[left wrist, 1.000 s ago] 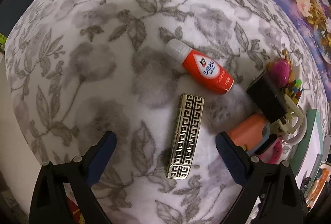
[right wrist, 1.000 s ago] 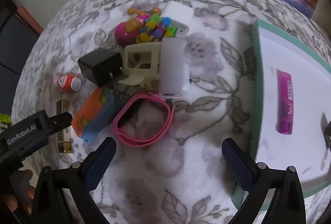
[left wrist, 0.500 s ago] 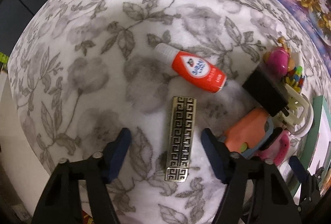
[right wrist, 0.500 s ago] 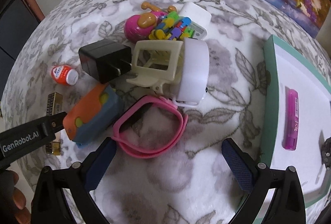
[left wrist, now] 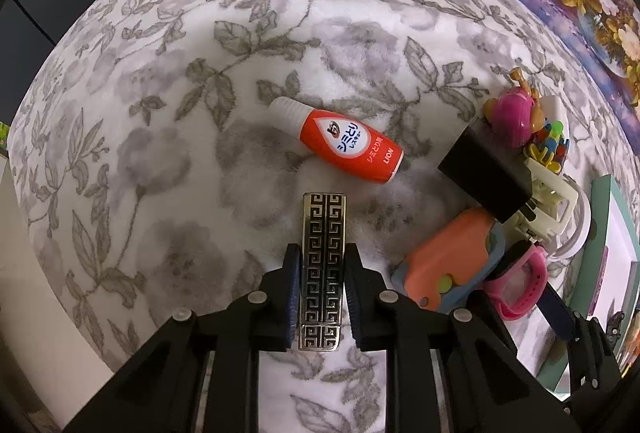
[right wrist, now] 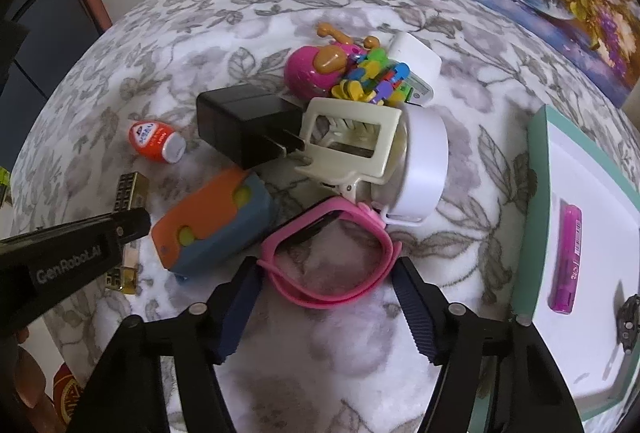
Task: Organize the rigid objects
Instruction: 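Close the left gripper on the gold patterned case and lift it, then close the right gripper on the pink watch band and lift it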
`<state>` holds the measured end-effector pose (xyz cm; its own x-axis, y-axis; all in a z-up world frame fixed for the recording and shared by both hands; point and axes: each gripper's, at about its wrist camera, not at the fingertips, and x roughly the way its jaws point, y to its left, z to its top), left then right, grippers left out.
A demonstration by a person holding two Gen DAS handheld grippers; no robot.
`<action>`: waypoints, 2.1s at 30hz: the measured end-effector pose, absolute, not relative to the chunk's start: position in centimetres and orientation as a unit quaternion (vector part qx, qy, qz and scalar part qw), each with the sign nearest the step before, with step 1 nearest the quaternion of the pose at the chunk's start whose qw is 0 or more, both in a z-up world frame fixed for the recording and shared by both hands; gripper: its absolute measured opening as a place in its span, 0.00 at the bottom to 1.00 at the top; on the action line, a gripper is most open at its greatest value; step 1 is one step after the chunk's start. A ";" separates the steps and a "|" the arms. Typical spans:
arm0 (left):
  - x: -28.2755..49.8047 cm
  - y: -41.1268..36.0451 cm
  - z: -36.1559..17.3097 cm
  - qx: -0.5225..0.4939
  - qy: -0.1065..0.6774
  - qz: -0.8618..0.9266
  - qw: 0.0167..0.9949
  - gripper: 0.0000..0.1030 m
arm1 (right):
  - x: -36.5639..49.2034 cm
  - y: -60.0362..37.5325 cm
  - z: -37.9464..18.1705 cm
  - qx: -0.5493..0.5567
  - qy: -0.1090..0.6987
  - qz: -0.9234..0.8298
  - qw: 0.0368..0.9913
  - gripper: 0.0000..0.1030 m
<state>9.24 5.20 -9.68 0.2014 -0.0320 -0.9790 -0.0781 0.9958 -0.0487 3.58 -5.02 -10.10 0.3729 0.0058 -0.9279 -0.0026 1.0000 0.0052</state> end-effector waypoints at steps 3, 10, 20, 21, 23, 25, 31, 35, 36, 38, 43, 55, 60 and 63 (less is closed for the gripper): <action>9.2 4.7 -9.8 -0.039 0.631 0.016 0.775 0.21 | 3.7 -5.3 -10.2 0.003 0.559 0.005 0.829 0.67; 9.2 5.5 -9.3 -0.052 0.624 -0.002 0.779 0.21 | 3.8 -7.1 -10.1 0.025 0.560 0.012 0.828 0.66; 8.1 4.0 -4.6 -0.046 0.574 -0.005 0.817 0.21 | 2.6 -10.3 -7.2 0.076 0.542 0.017 0.837 0.63; 8.2 4.0 -4.2 -0.046 0.569 -0.007 0.821 0.21 | 2.4 -10.7 -6.7 0.082 0.539 0.017 0.838 0.62; 8.0 3.4 -3.0 -0.047 0.554 -0.013 0.831 0.21 | 2.3 -11.3 -5.6 0.099 0.527 0.019 0.844 0.58; 7.7 2.6 -1.8 -0.049 0.542 -0.024 0.839 0.21 | 2.1 -12.0 -4.5 0.112 0.516 0.025 0.849 0.28; 6.8 0.4 -1.0 -0.047 0.538 -0.049 0.840 0.21 | 1.5 -15.0 -2.5 0.137 0.500 0.013 0.855 0.28; 6.9 0.3 -2.0 -0.050 0.551 -0.047 0.832 0.21 | 1.5 -15.9 -3.3 0.146 0.511 0.001 0.847 0.28; 6.9 0.4 -2.3 -0.051 0.554 -0.042 0.830 0.21 | 1.6 -16.0 -3.6 0.147 0.513 0.001 0.846 0.28; 7.0 0.8 -2.9 -0.052 0.561 -0.036 0.825 0.21 | 1.9 -15.9 -4.1 0.149 0.519 0.000 0.842 0.28; 7.2 1.6 -4.1 -0.065 0.576 -0.025 0.814 0.21 | 2.3 -16.3 -5.3 0.150 0.528 -0.006 0.836 0.31; 7.6 2.8 -4.9 -0.085 0.584 -0.021 0.807 0.21 | 3.3 -15.8 -5.1 0.164 0.513 0.012 0.843 0.70; 7.7 3.2 -5.6 -0.092 0.591 -0.019 0.801 0.21 | 4.0 -14.5 -6.4 0.140 0.528 0.013 0.837 0.71; 7.8 3.2 -5.8 -0.092 0.592 -0.021 0.800 0.21 | 4.2 -14.1 -7.4 0.123 0.536 0.003 0.835 0.71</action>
<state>7.79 3.16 -5.76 0.2971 -0.1430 -0.9441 -0.0752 0.9822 -0.1724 4.25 -14.12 -7.38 0.4255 0.1373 -0.8945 0.1267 0.9697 0.2091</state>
